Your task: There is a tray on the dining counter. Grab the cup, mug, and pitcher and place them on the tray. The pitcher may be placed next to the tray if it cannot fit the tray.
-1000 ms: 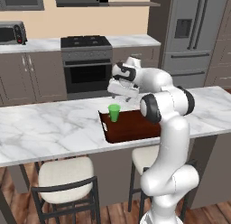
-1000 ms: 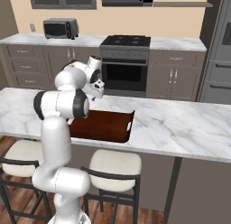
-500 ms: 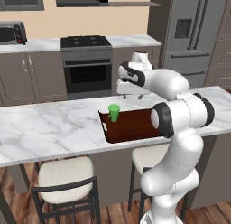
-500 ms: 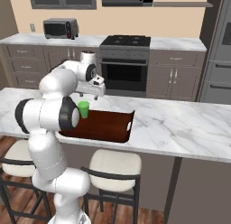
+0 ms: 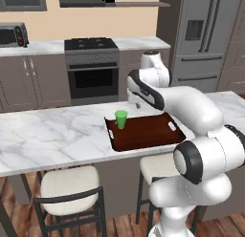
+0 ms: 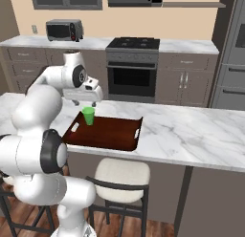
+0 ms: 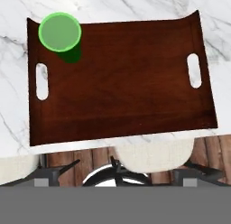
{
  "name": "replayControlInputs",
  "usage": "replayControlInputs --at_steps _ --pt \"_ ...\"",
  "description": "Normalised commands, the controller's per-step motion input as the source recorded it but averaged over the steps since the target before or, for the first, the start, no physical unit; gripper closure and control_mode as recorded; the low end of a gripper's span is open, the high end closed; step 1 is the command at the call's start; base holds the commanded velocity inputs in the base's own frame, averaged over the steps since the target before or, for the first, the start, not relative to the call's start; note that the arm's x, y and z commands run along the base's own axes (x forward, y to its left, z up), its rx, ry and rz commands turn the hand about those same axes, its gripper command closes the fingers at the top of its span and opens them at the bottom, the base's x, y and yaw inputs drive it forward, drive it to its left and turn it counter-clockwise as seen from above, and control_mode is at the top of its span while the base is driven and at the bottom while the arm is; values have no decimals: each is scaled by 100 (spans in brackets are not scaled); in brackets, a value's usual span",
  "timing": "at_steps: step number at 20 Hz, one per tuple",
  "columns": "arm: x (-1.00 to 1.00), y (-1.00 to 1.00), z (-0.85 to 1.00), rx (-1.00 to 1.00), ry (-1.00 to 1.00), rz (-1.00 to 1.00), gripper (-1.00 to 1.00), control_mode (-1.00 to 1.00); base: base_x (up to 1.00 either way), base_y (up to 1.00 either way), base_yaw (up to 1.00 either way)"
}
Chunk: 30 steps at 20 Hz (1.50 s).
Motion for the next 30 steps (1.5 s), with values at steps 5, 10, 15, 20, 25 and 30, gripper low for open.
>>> replayControlInputs --at_steps 5,10,15,20,25,30 --pt "-73 -2 60 0 -5 0 -100 -100 0 0 0" --pt "-72 -29 35 0 -15 0 -100 -100 0 0 0" --pt "-60 -31 35 1 -9 0 -100 -100 0 0 0" --pt "-49 -34 5 0 -8 1 -100 -100 0 0 0" --pt "-23 -11 4 0 0 5 -100 -100 0 0 0" --pt "0 0 0 0 0 0 -100 100 -72 -19 1"
